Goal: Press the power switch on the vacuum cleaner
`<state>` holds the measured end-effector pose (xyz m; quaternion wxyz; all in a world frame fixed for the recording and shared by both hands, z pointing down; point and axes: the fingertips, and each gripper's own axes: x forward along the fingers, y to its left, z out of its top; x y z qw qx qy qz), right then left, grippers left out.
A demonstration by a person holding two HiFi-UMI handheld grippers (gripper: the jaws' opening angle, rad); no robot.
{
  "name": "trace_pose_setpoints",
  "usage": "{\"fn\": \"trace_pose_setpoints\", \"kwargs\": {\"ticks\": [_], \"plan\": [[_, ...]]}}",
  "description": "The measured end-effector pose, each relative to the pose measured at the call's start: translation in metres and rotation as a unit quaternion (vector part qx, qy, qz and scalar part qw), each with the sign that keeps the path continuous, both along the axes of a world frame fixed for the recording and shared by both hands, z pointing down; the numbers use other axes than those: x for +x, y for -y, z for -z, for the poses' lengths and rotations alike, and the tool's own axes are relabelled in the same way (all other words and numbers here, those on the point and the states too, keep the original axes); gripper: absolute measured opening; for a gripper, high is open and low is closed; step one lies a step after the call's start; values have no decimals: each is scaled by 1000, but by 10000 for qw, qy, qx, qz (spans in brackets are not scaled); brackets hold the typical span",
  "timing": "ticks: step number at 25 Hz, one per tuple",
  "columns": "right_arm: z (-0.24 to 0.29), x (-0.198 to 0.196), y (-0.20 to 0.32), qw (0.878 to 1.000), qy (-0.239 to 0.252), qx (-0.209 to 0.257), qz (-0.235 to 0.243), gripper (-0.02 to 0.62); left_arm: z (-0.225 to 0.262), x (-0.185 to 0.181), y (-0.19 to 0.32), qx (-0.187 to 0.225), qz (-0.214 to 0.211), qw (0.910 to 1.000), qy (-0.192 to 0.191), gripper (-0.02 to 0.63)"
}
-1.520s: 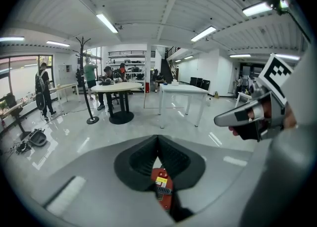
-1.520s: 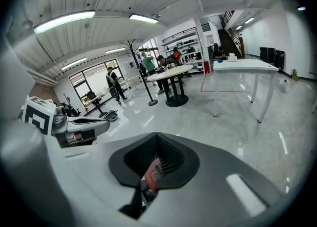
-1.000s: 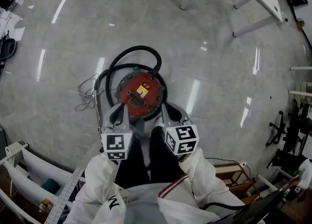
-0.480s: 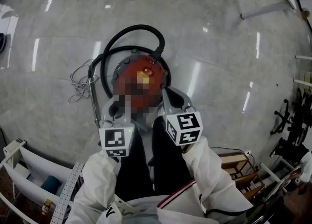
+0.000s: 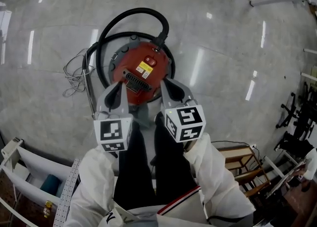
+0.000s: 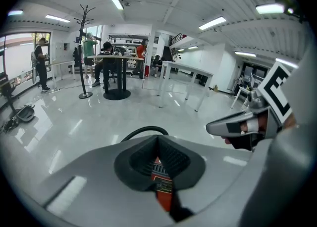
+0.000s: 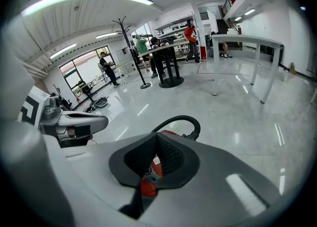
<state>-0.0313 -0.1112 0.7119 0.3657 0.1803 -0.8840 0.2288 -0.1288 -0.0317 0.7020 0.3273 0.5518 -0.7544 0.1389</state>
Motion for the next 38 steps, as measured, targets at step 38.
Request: {"fn": "trace_pose_setpoints", "kwargs": {"ticks": [38], "plan": [[-142,-28,25,9894,-1145,328,835,0,-16,-1,-1,13,6,9997,-244,0]]}}
